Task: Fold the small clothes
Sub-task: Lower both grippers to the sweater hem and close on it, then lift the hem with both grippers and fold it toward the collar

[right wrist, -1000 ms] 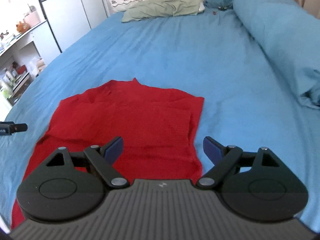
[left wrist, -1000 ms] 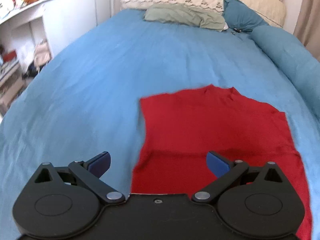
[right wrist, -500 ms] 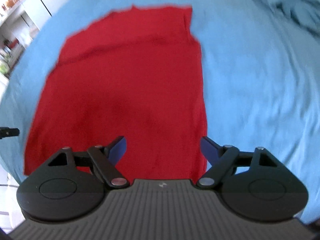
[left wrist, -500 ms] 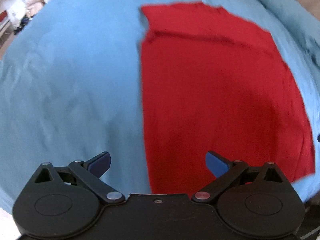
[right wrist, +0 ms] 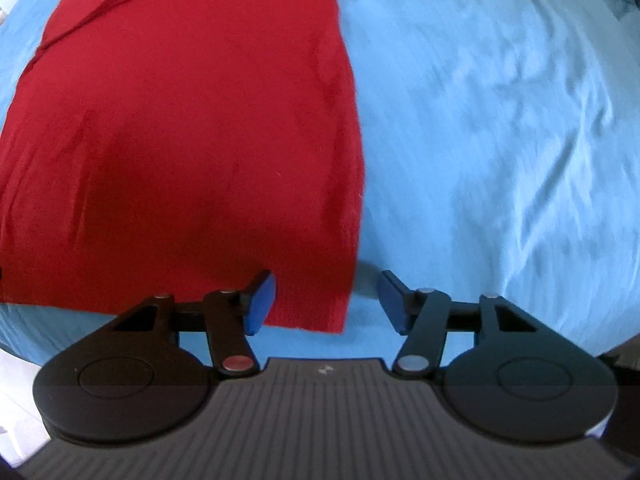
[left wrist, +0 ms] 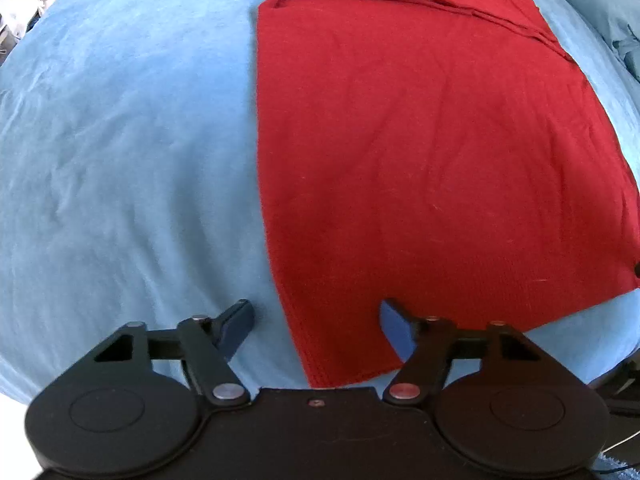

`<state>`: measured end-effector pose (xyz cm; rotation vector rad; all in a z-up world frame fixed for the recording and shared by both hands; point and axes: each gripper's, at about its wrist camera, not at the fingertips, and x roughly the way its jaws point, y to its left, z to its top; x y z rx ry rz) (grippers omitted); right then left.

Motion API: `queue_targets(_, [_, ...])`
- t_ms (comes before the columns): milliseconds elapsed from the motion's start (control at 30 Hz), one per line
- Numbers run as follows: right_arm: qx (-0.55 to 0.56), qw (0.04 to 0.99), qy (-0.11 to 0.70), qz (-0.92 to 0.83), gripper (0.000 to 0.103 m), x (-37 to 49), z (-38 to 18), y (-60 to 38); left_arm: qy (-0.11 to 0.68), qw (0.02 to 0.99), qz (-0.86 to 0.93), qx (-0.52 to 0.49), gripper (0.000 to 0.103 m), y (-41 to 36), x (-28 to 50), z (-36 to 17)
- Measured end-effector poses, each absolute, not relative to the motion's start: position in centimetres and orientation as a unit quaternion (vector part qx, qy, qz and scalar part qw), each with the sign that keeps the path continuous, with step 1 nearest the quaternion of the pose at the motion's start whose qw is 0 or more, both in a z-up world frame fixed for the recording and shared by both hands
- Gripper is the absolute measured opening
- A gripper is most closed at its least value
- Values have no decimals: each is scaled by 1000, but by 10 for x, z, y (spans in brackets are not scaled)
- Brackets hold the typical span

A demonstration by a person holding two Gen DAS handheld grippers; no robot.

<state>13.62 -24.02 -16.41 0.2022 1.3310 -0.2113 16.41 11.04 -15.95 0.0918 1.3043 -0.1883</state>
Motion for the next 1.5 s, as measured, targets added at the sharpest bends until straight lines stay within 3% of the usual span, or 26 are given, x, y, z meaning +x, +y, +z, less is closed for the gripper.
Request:
queue_targets(200, [111,771,619,-100,61,134,-168,-247,610,783,-105,68,54,98,167,-159])
queue_targets(433, [129,767,623,-81,43,137,-167,-249,630,767,-104,60,51,101,174,-164])
queue_targets(600, [157,761,624,-77,40,139,-168,-250,641,760,-94,41,49,103,175,-166])
queue_targets(667, [159,761,626,-69,33,139,-167,-251,646,757,-92,33,35,104,178,-166])
queue_targets(733, [149,762,628,-62,25,142,-165,-250,651,752,-96,38,9,103,183,-163])
queue_targets(1100, [172,766,618,-28,22,151,-122,-269,643,762,-74,-3,6,107,207,-104])
queue_targets(1333, [200,792,577,9,21,198,-40,-285,569,819,-55,-54,6,113,262,-34])
queue_targets(1500, [235,819,523,-2,21,257,5,-304,513,852,-47,-91,6,121,340,-15])
